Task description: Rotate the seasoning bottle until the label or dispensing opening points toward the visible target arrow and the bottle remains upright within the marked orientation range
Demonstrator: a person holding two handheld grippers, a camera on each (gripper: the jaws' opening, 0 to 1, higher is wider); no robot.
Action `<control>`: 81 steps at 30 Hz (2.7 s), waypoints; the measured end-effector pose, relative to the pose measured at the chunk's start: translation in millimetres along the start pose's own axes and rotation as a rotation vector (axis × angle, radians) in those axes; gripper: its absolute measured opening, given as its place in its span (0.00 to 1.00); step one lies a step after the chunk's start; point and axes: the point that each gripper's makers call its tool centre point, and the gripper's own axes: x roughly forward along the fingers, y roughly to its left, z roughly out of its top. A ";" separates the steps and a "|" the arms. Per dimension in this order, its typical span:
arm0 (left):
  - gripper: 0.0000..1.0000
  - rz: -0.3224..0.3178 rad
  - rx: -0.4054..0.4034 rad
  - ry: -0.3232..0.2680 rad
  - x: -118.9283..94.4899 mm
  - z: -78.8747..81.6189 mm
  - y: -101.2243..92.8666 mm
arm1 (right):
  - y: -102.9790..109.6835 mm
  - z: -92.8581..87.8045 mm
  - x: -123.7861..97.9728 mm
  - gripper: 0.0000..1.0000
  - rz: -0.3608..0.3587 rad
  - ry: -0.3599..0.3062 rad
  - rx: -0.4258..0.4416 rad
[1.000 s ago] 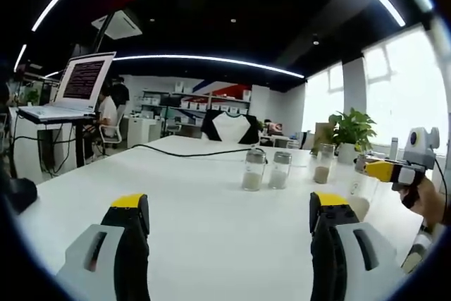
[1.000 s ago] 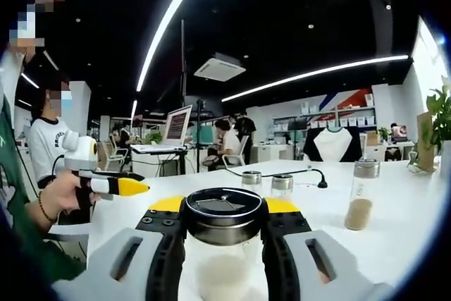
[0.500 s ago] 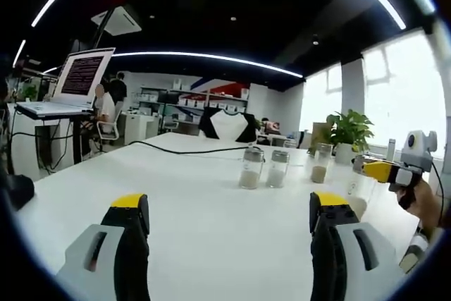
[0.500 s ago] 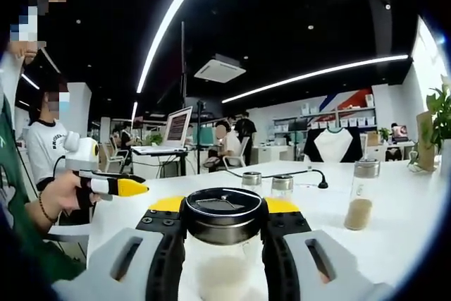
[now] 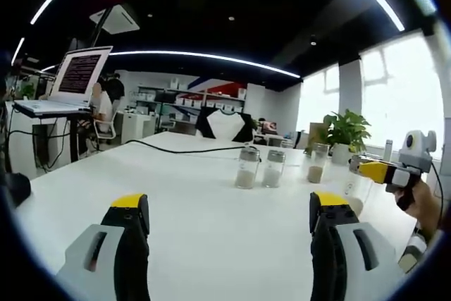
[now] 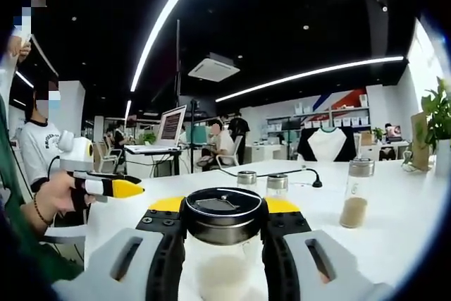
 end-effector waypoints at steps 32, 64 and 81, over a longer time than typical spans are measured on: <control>1.00 0.012 -0.015 0.007 0.4 -2.5 2.8 | -6.5 -0.5 0.1 0.40 -0.184 -0.012 0.007; 1.00 0.002 -0.014 0.006 -1.0 -0.8 0.5 | -13.7 -3.2 -1.3 0.40 -0.376 -0.021 0.023; 1.00 -0.010 -0.020 0.015 -0.1 -2.2 0.2 | -20.4 17.0 -8.8 0.67 -0.276 -0.040 0.073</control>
